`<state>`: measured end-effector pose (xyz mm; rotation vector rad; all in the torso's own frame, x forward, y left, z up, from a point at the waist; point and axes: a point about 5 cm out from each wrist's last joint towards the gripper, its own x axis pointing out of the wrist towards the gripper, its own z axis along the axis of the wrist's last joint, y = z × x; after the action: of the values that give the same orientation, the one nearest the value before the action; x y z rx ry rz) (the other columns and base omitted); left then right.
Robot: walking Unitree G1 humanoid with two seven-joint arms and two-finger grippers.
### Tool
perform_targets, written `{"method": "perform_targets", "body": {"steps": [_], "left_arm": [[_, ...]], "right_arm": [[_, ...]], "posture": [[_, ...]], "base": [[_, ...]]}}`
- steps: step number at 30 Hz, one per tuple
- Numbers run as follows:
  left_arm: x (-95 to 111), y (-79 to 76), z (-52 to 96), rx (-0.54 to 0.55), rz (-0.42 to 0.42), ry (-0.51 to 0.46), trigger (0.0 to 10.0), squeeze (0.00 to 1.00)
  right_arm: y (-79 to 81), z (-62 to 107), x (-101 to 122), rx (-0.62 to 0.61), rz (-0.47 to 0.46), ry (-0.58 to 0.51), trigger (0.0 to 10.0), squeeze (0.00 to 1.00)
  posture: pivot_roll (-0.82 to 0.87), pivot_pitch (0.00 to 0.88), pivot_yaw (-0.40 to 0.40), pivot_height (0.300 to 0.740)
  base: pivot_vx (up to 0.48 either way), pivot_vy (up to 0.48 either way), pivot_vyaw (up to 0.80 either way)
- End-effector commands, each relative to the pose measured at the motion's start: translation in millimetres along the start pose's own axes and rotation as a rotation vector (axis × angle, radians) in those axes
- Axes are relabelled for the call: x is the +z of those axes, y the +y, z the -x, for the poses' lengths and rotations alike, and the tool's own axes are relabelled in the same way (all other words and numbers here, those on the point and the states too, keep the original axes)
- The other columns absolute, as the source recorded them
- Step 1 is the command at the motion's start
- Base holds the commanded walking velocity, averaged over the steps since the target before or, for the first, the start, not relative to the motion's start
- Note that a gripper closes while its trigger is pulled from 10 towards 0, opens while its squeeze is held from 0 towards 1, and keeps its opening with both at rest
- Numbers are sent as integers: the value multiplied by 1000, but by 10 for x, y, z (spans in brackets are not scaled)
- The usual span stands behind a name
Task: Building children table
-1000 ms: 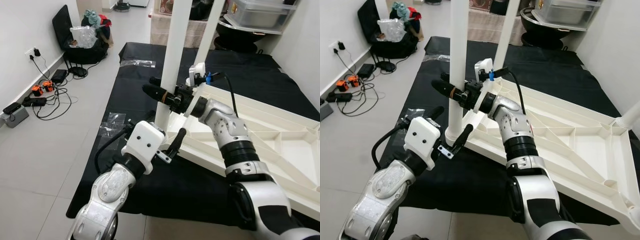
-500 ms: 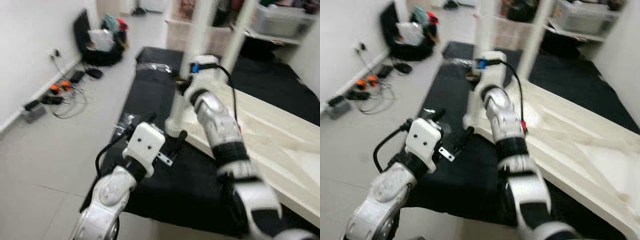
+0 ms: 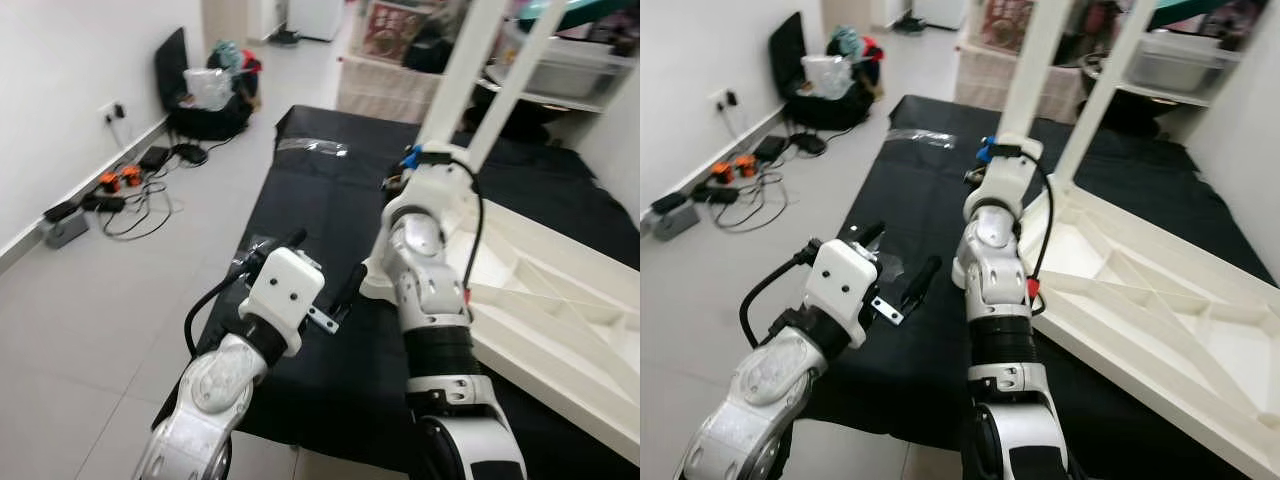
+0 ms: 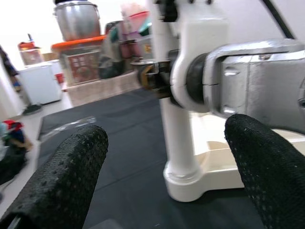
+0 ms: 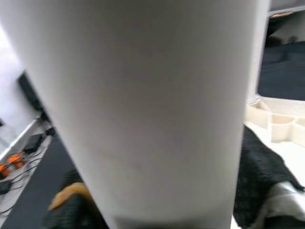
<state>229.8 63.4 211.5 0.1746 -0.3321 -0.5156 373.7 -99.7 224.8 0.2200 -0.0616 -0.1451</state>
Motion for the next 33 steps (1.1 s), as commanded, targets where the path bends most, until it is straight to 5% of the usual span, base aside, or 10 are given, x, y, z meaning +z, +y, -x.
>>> {"method": "perform_targets", "body": {"steps": [1,2,3,7,11,12,15,25,26,33], "left_arm": [[-21,-10,10,-2,3,7,10000,0],[-20,-12,10,-2,4,7,10000,0],[-21,-16,9,-2,4,7,10000,0],[-21,-16,9,-2,4,7,10000,0],[-25,-20,10,-2,6,6,10000,0],[-24,-24,8,-3,6,4,10000,0],[-15,-23,5,-5,4,0,10000,0],[-10,-6,41,3,-5,11,10000,0],[-9,-7,45,4,-5,12,10000,0],[-6,-6,45,5,-5,12,10000,0]], "right_arm": [[69,29,-52,35,-30,11,10000,1000],[83,7,5,84,-15,-10,10000,1000],[144,-9,36,219,-44,19,10000,0],[144,-9,36,219,-44,19,10000,0],[121,17,74,703,-63,72,10000,0],[26,135,110,1007,-69,72,10000,0],[-90,252,108,1337,-126,120,10000,0],[180,101,-121,1351,-123,185,10000,0],[223,105,-133,1347,-113,177,0,0],[227,79,-130,1281,-75,133,0,0]], "posture": [[92,51,-101,740],[93,52,-103,740],[90,51,-99,740],[90,51,-99,740],[87,40,-104,740],[89,36,-103,740],[99,39,-107,740],[127,45,-118,740],[127,45,-118,740],[122,51,-116,740]], "base": [[0,0,0],[0,0,0],[0,0,0],[0,0,0],[0,0,0],[0,0,0],[0,0,0],[0,0,0],[0,0,0],[0,0,0]]}}
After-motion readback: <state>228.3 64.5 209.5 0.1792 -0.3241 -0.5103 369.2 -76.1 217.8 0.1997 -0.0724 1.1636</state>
